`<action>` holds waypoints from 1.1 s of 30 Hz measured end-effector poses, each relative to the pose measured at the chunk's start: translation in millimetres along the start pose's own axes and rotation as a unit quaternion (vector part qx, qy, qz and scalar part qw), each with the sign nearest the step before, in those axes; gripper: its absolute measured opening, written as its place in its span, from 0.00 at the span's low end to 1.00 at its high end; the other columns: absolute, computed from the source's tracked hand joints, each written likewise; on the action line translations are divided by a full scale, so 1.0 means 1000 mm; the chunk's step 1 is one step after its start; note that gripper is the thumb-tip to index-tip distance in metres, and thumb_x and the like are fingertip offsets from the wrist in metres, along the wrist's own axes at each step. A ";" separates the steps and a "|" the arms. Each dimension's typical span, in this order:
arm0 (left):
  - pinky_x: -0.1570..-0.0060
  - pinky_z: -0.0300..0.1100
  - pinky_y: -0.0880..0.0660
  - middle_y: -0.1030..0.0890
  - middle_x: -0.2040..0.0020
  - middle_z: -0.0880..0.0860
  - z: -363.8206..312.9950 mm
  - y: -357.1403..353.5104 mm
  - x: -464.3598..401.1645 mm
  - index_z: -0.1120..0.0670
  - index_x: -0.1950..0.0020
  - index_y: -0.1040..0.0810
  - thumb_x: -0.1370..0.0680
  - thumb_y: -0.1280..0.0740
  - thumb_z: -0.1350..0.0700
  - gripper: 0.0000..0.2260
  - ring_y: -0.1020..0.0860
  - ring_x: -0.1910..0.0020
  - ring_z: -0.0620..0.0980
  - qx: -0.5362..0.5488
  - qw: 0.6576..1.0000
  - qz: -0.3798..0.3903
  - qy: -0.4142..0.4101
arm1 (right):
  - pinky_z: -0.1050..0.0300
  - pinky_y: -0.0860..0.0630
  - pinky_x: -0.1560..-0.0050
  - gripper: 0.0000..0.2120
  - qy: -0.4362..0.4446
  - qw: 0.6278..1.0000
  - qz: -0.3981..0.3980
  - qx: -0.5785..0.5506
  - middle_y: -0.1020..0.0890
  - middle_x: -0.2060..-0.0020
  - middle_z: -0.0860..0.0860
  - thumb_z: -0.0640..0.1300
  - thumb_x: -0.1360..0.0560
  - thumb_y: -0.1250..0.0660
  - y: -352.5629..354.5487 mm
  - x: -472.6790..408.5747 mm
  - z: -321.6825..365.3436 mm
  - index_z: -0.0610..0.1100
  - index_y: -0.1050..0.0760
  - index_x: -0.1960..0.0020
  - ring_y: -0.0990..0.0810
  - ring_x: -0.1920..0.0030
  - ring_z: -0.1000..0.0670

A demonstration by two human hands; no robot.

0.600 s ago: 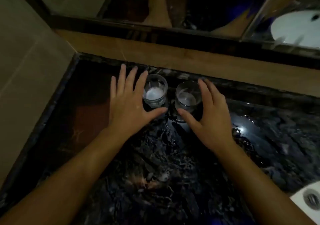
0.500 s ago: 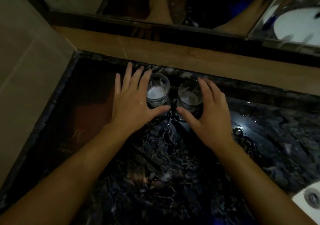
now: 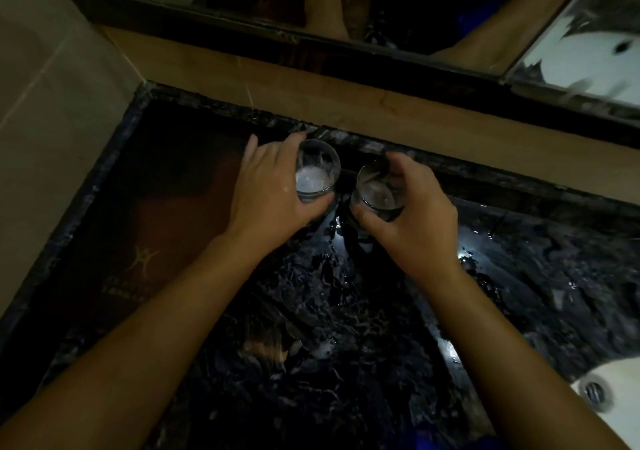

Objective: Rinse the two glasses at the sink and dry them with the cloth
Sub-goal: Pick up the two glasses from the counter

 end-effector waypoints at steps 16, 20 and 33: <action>0.43 0.50 0.20 0.22 0.41 0.46 -0.086 0.076 0.075 0.48 0.25 0.31 0.35 0.27 0.32 0.43 0.20 0.45 0.43 0.177 0.984 0.011 0.012 | 0.52 0.19 0.41 0.37 0.037 0.995 -0.053 -0.074 0.18 0.40 0.56 0.61 0.34 0.21 0.145 0.081 0.022 0.51 0.27 0.29 0.18 0.43 0.58; 0.42 0.48 0.20 0.22 0.40 0.43 -0.150 0.122 0.107 0.46 0.24 0.32 0.35 0.25 0.33 0.42 0.20 0.45 0.39 0.178 0.984 -0.001 -0.028 | 0.53 0.19 0.43 0.37 0.071 0.993 -0.057 -0.075 0.18 0.41 0.57 0.61 0.34 0.20 0.227 0.135 0.029 0.52 0.27 0.30 0.18 0.45 0.59; 0.44 0.48 0.19 0.19 0.43 0.47 -0.316 0.241 0.207 0.50 0.26 0.28 0.31 0.20 0.43 0.37 0.18 0.47 0.41 0.130 0.977 -0.046 -0.164 | 0.58 0.17 0.48 0.36 0.157 0.984 -0.037 -0.079 0.18 0.44 0.62 0.54 0.36 0.16 0.431 0.279 0.043 0.54 0.26 0.32 0.17 0.46 0.60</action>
Point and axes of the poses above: each hand's wrist, its own x-axis away from the middle knuckle, its own y-axis out of the back of the hand, z = x × y, the point moved 3 cm from there along -x, towards the middle knuckle
